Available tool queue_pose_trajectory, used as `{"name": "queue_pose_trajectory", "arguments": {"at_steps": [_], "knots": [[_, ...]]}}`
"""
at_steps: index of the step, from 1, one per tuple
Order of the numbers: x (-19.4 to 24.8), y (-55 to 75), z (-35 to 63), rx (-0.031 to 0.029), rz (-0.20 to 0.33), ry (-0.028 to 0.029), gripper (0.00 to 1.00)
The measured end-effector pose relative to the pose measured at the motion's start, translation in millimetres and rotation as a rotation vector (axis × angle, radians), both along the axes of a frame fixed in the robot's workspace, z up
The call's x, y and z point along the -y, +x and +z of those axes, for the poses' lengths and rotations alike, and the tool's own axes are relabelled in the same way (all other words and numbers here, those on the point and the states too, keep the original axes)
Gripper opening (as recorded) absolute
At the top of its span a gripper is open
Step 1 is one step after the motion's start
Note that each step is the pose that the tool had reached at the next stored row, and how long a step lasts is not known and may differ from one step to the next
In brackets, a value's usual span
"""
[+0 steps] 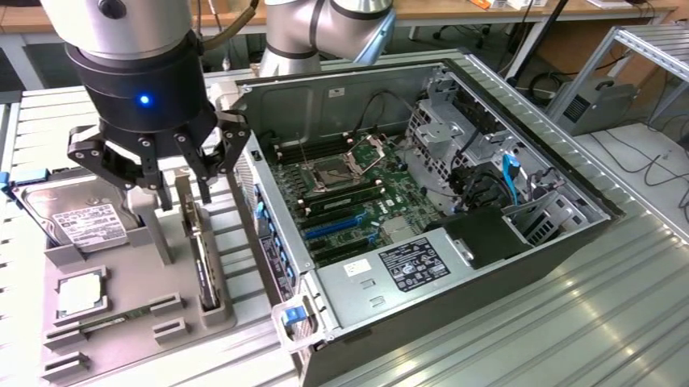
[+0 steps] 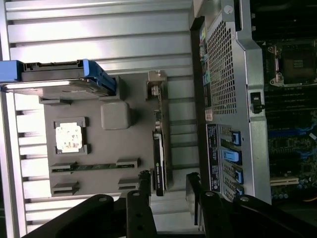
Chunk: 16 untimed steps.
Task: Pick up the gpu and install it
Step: 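Pick up the gpu and move the gpu toward the slot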
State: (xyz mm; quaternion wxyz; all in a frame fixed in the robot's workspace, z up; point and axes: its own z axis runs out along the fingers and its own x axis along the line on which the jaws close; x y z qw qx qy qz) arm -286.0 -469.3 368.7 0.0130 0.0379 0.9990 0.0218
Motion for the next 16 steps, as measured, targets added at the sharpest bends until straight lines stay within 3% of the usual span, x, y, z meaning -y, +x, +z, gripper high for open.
{"name": "queue_pose_trajectory", "arguments": {"at_steps": [16], "knots": [[0.0,-0.3,-33.4,0.0000,0.000,0.0000,0.42]]}}
